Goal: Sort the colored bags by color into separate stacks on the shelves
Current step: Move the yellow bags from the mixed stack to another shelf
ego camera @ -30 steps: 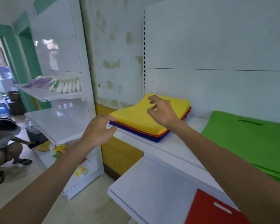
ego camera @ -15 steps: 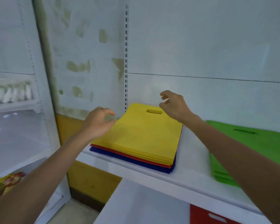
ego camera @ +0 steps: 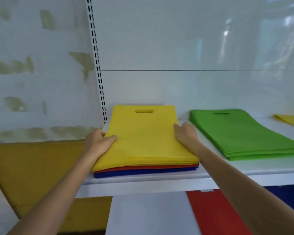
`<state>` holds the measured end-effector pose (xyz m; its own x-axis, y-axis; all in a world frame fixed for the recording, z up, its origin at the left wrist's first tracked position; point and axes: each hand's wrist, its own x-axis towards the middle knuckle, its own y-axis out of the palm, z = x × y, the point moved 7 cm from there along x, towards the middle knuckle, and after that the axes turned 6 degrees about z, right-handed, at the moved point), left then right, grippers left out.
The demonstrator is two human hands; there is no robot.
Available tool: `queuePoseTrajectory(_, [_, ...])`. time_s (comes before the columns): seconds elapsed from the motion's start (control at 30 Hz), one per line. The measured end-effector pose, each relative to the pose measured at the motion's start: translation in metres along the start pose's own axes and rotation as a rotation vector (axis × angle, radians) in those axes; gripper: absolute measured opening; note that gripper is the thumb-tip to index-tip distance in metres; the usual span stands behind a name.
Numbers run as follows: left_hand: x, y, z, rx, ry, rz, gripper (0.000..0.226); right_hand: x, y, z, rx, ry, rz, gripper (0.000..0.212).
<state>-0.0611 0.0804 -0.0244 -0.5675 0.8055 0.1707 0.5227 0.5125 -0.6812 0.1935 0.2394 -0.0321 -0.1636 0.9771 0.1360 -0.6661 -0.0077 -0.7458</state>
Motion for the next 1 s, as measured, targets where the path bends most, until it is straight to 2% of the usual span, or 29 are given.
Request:
queuePoseTrajectory(0.17, [0.001, -0.01, -0.005, -0.051, 0.14, -0.119, 0.015, -0.012, -0.013, 0.017, -0.082, -0.137, -0.171, 0.018])
queuePoseTrajectory(0.27, [0.0, -0.013, -0.008, -0.009, 0.211, -0.19, 0.009, -0.015, -0.012, 0.024, -0.099, -0.168, -0.16, 0.017])
queuePoseTrajectory(0.4, [-0.003, -0.019, -0.009, 0.152, 0.247, -0.3, 0.017, -0.013, -0.012, 0.018, -0.125, -0.125, -0.158, 0.016])
queuePoseTrajectory(0.53, [-0.013, -0.024, -0.018, 0.241, 0.349, -0.392, 0.016, -0.016, -0.013, 0.027, -0.226, -0.218, -0.231, 0.016])
queuePoseTrajectory(0.63, [-0.018, -0.03, -0.023, 0.237, 0.431, -0.448, 0.014, -0.023, -0.022, 0.032, -0.169, -0.299, -0.314, 0.015])
queuePoseTrajectory(0.73, [-0.024, -0.035, -0.028, 0.16, 0.472, -0.444, 0.018, -0.038, -0.042, 0.034, 0.013, -0.365, -0.399, 0.016])
queuePoseTrajectory(0.83, [-0.032, -0.045, -0.05, 0.072, 0.518, -0.407, 0.017, -0.055, -0.077, 0.032, 0.12, -0.402, -0.463, 0.026])
queuePoseTrajectory(0.9, [-0.038, -0.044, -0.074, 0.01, 0.565, -0.332, 0.012, -0.066, -0.11, 0.023, 0.137, -0.416, -0.52, 0.033])
queuePoseTrajectory(1.0, [-0.05, -0.016, -0.125, -0.041, 0.647, -0.175, 0.018, -0.083, -0.163, -0.011, 0.046, -0.386, -0.594, 0.031])
